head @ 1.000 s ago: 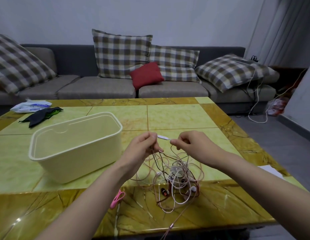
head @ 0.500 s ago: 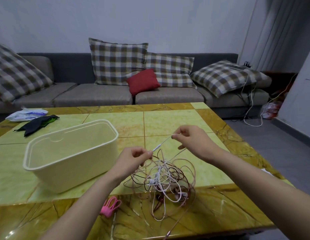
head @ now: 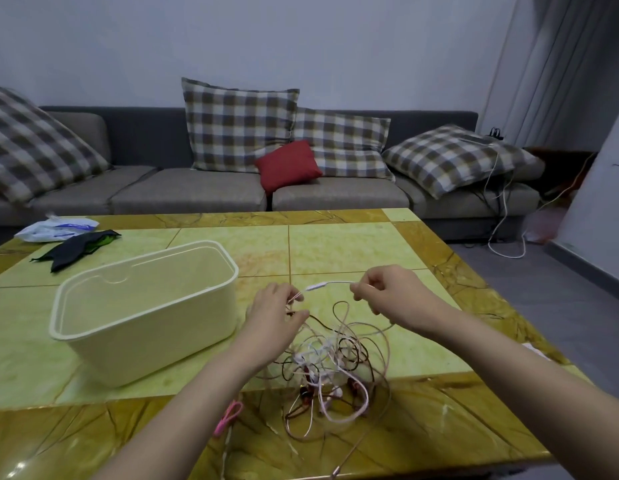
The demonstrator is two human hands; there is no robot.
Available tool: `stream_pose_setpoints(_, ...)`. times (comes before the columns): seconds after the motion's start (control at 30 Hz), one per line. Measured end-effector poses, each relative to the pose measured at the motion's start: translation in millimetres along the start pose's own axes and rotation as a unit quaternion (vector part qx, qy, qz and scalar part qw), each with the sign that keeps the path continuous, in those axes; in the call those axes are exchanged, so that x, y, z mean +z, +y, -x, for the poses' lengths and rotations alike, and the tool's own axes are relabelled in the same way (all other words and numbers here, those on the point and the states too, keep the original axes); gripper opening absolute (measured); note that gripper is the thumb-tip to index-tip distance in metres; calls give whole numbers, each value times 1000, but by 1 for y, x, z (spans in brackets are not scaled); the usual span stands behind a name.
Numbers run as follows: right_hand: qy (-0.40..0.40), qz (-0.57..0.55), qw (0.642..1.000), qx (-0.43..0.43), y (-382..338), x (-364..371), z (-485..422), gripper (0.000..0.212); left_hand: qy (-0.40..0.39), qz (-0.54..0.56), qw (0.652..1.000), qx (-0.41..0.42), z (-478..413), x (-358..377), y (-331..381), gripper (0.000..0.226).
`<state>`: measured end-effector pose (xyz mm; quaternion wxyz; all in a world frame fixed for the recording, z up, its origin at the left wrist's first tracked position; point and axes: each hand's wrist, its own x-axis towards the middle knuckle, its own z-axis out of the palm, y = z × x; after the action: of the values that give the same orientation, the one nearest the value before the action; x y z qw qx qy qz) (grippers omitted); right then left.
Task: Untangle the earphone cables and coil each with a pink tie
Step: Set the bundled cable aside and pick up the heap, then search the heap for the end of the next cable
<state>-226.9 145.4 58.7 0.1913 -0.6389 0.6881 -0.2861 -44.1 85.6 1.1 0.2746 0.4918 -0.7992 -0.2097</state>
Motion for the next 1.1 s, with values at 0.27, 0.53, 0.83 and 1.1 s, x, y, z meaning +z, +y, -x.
stream_pose_setpoints(0.27,-18,-142,989,-26,-36,5,-1,21,-92,71,983,140,37,27,38,25)
stream_pose_setpoints(0.53,40,-290,952,93,-14,-11,-10,30,-83,99,989,71,36,29,32,27)
stream_pose_setpoints(0.83,-72,-53,996,-8,3,35,23,21,37,233,972,4,16,5,38,31)
stream_pose_setpoints(1.1,-38,36,998,-45,7,46,27,14,85,335,937,-56,13,-5,42,27)
